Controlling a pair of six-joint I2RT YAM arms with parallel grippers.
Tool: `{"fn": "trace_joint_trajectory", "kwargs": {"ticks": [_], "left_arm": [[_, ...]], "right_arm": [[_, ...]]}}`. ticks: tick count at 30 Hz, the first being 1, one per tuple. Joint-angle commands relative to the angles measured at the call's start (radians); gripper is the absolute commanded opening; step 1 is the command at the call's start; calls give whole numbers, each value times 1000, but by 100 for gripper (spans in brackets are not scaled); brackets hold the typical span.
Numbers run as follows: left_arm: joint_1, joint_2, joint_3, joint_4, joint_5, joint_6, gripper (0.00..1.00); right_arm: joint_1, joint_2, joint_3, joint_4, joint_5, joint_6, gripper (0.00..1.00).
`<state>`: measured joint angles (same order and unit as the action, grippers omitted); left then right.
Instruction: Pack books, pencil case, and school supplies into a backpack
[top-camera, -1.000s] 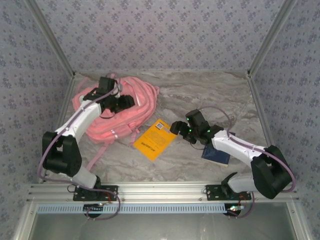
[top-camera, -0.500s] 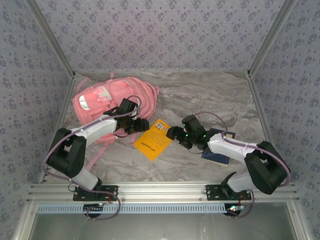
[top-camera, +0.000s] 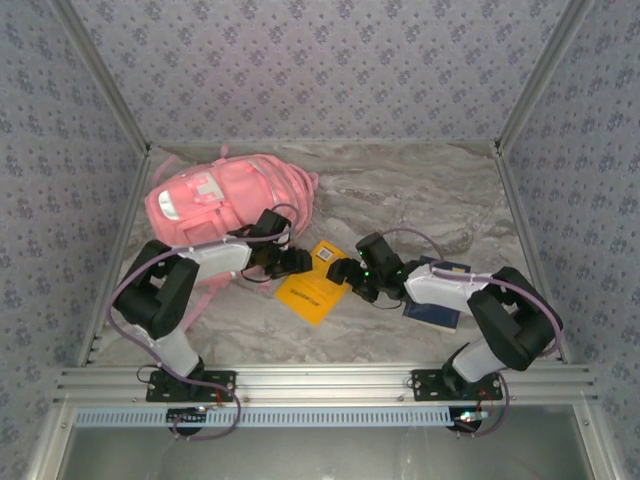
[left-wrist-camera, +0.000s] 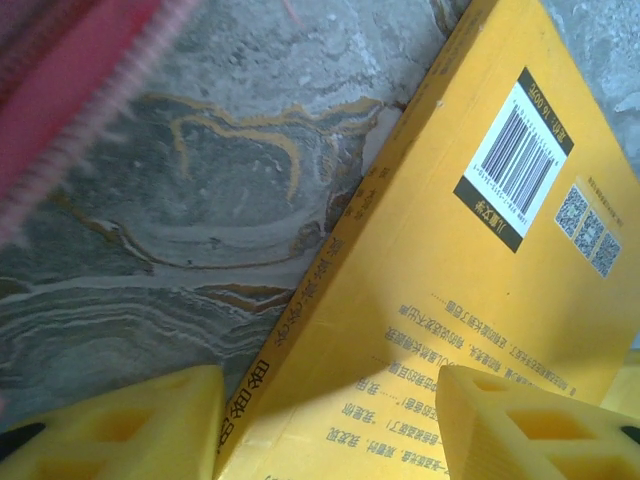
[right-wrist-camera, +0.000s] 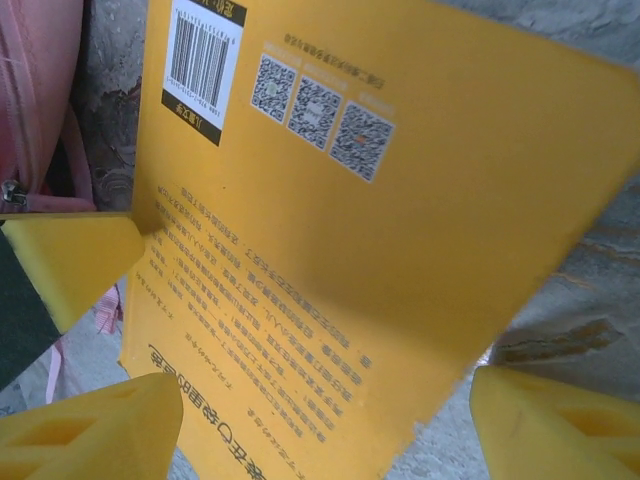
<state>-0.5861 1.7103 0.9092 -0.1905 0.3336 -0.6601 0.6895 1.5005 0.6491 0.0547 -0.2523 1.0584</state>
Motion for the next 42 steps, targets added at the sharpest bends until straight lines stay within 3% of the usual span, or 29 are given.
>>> {"fn": "trace_joint_trajectory", "kwargs": {"ticks": [1,18,31,38,42], "left_arm": [[-41,15,-34,37,85,-27,55],[-89,48,-44,48,67,-8,45],[-107,60,-40,66,94,-3,28],[-109,20,-40,27,70,11,23],[-92,-46,-23,-66,25,45,32]], "right_arm": [[-13,18,-16,23,-33,9,76],[-22,-72,11,-17,-45,-16,58],[-14,-27,-7,187,-64,87,41],[-14,23,-10,210,-87,91,10],[-41,-30,-9,141,-82,43,2]]}}
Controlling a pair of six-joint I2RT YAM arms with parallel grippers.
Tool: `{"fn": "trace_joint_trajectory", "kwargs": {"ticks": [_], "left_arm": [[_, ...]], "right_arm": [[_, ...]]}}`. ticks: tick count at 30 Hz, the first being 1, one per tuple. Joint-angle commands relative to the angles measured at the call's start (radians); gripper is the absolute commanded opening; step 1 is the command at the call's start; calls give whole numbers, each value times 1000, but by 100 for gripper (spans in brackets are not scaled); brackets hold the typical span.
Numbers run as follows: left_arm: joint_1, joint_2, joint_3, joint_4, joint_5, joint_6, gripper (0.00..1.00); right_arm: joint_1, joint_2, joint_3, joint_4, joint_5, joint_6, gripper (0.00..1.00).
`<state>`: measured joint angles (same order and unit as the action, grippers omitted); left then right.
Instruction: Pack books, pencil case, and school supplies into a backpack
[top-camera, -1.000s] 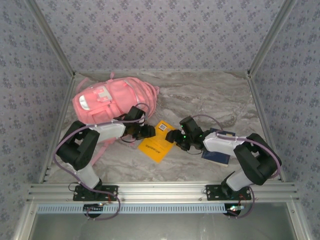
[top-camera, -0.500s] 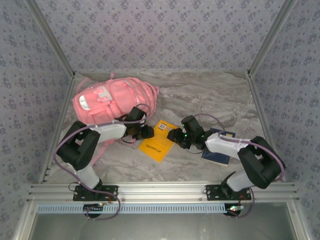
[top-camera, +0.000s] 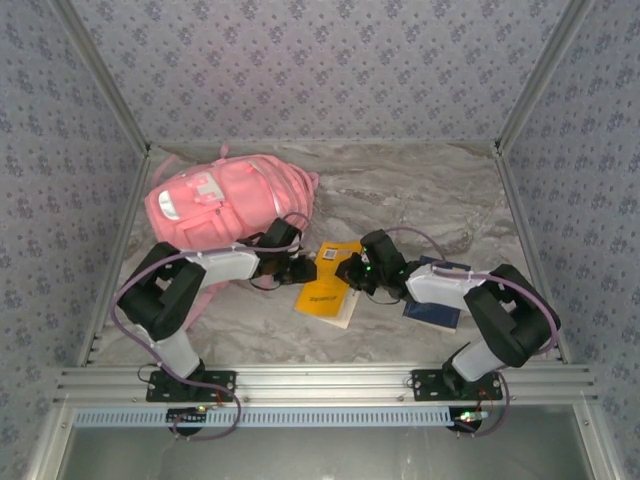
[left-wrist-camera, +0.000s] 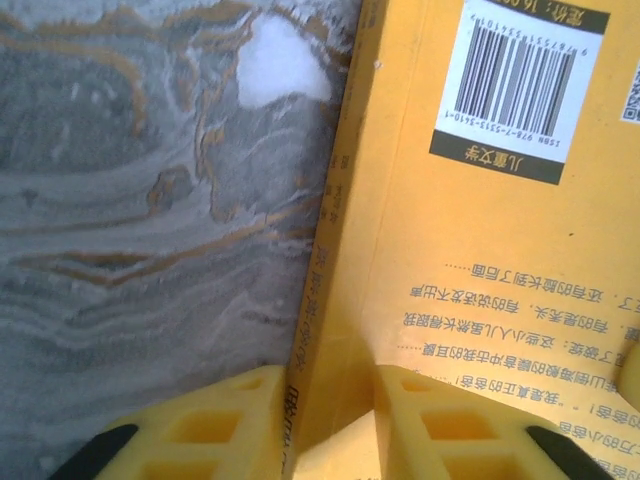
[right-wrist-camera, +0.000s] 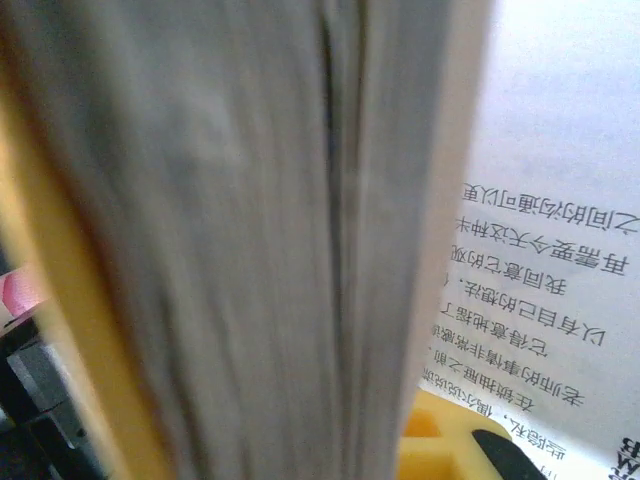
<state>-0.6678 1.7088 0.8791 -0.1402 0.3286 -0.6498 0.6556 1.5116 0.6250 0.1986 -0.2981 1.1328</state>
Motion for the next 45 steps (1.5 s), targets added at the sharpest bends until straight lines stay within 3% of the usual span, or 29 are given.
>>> {"fn": "trace_joint_trajectory", "kwargs": {"ticks": [1,6,11,18,27,31,35,37,41,45], "left_arm": [[3,-71,8,-136,26,41,35],[90,-202,0,-198,44,37,51],[149,-298,6,-187,169,-14,59],[154,-325,-14,44,403,-193,64],[144,-301,-55,311,523,-355,65],[133,-297,-75,448,553,-440,53],[124,-313,-82,484,554,-455,25],[127,-328,-89,484,550,-450,14],[138,-364,-97,463,539,-437,0],[151,-403,-97,427,518,-419,0]], "right_arm": [[-17,-62,17,-23,-41,-52,0],[-91,-171,19,-60,-114,-125,0],[-141,-269,37,-53,-229,-157,2],[-155,-345,67,-2,-334,-132,3],[-150,-348,50,195,-416,1,3],[-148,-334,53,220,-432,15,3],[-150,-339,51,180,-423,13,6],[-161,-353,53,142,-404,-10,14],[-177,-427,112,-177,-252,-187,38],[-189,-506,187,-501,-11,-327,54]]}}
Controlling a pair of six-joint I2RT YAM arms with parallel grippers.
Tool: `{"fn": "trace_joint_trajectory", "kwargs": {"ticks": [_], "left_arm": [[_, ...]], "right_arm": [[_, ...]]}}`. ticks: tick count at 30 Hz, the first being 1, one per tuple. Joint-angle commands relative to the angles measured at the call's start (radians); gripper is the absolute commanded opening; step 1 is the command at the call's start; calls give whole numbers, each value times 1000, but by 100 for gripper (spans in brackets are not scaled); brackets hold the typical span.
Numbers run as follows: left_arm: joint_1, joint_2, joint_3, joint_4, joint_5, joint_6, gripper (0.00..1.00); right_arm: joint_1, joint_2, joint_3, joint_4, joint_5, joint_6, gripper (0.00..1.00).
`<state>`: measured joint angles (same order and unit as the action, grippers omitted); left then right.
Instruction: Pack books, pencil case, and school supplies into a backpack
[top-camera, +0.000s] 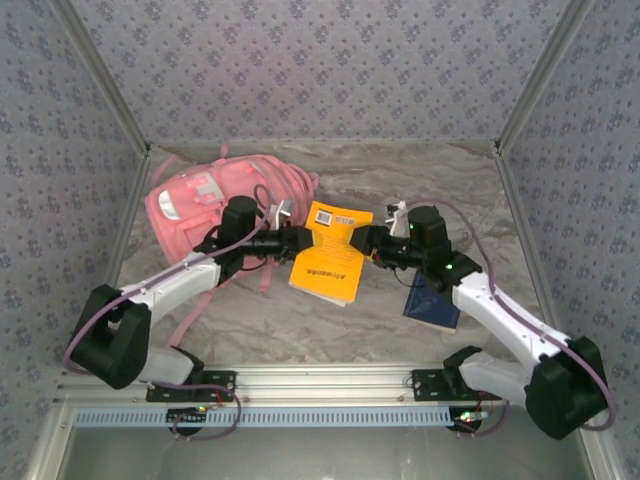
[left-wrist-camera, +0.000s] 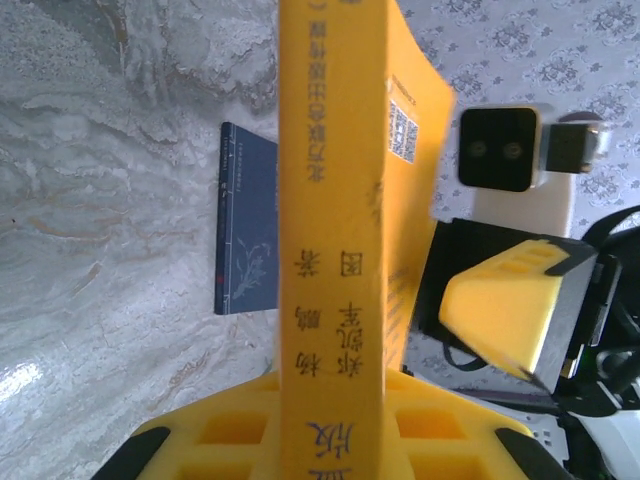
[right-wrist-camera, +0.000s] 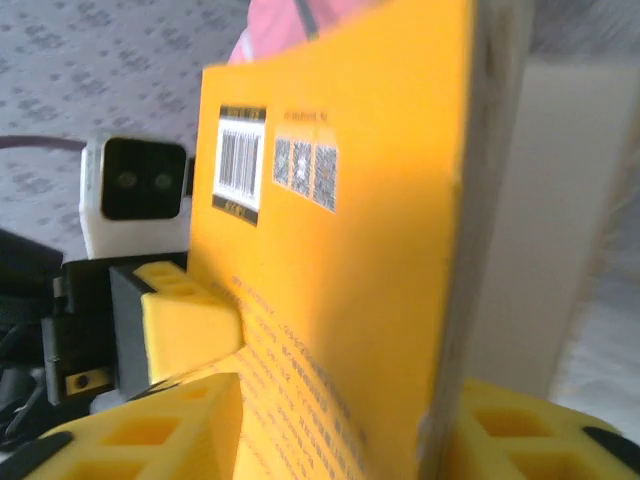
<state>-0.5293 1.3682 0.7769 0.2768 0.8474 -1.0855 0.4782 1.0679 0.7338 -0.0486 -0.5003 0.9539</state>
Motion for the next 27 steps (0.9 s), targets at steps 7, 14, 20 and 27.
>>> {"fn": "trace_joint_trajectory", "kwargs": {"ticks": [7,14,20,27], "left_arm": [[-30,-170,121,-256,-156,340,0],[-325,-357,189,-408,-819,1117,0],[-371,-319,176,-301,-1092,1384,0],[-471,-383,49,-51,-1157,1685,0]], "right_arm": [[-30,-127,159,-415,242,-185,63],[-35,-179,234,-430,140,-105,64],[-37,-204,199,-212,35,129,64],[-9,-238,149,4,77,386,91]]}}
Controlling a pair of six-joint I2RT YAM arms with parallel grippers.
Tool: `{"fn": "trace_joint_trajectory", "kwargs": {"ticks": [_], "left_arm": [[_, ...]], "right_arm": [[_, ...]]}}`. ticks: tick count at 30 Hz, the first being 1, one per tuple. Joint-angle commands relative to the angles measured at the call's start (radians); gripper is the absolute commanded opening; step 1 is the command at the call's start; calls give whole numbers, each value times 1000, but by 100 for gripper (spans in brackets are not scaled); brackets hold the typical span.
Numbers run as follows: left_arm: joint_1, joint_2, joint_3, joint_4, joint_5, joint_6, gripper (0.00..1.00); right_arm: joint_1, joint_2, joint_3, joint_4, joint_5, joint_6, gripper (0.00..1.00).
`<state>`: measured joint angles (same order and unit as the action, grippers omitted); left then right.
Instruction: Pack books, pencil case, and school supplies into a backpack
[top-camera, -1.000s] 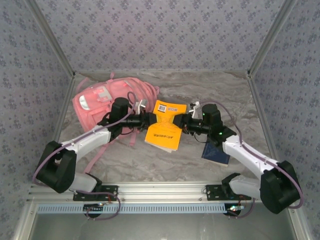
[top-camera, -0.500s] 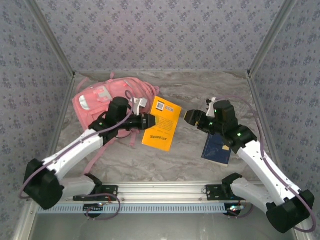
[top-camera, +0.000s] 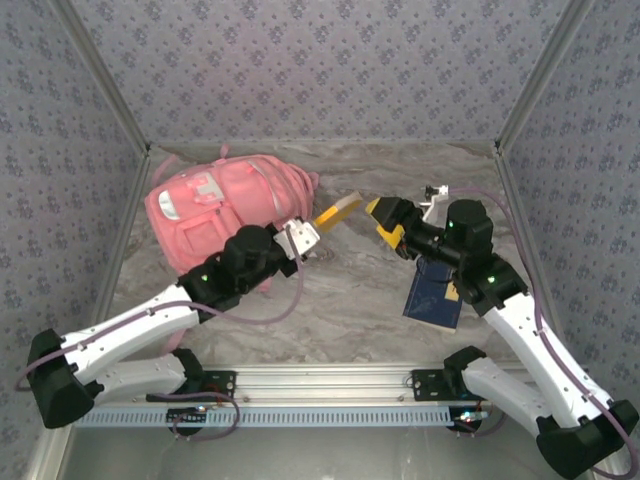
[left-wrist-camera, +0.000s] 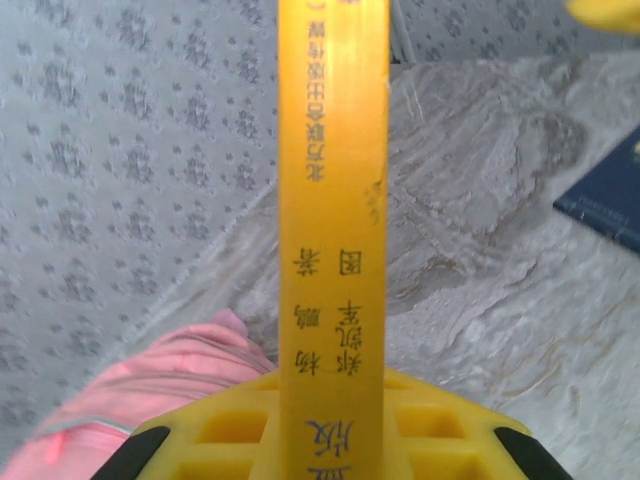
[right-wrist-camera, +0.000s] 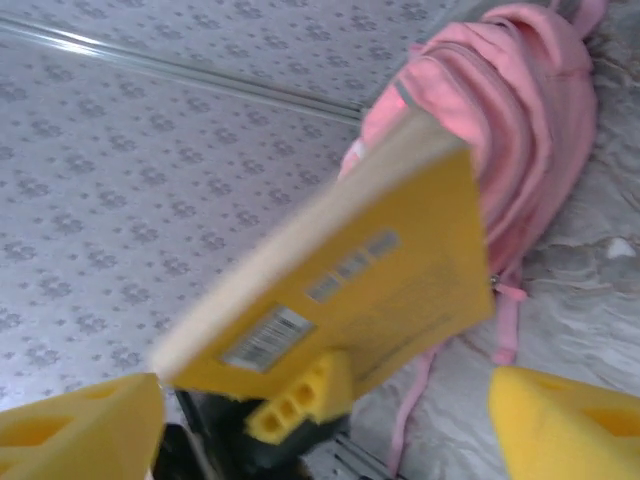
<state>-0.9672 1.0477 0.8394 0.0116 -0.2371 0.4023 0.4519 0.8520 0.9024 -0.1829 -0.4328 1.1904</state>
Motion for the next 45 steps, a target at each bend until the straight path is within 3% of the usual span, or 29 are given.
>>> {"fn": "trace_joint_trajectory", "kwargs": {"ticks": [1,3,13,20,25,30,35,39,45], "left_arm": [[-42,-73,-26,230,-74,219,0],[-57,-96,-46,251,-66,251,0],[-115,-131,-67,240,-68,363,0],[-252,-86,-88,206,-151,639,0],[-313,-19,-121,238,-249,830,0],[-332,28,-141,316,-313,931,0],[-343,44,-173,389,-335,1006,0],[-356,41,-187,436,-369,1046,0],[-361,30,-195,462,-389,1072,0]], "right_arm": [[28,-24,-28,157,22,167,92],[55,-21,-46,201,45,199,97],[136,55,-76,292,52,216,96],[147,82,-65,357,13,216,93],[172,86,-38,321,-7,145,84],[202,67,-26,212,29,35,70],[211,40,-33,149,67,-19,63],[209,14,-59,111,81,-48,67],[205,-14,-149,275,83,27,72]]}}
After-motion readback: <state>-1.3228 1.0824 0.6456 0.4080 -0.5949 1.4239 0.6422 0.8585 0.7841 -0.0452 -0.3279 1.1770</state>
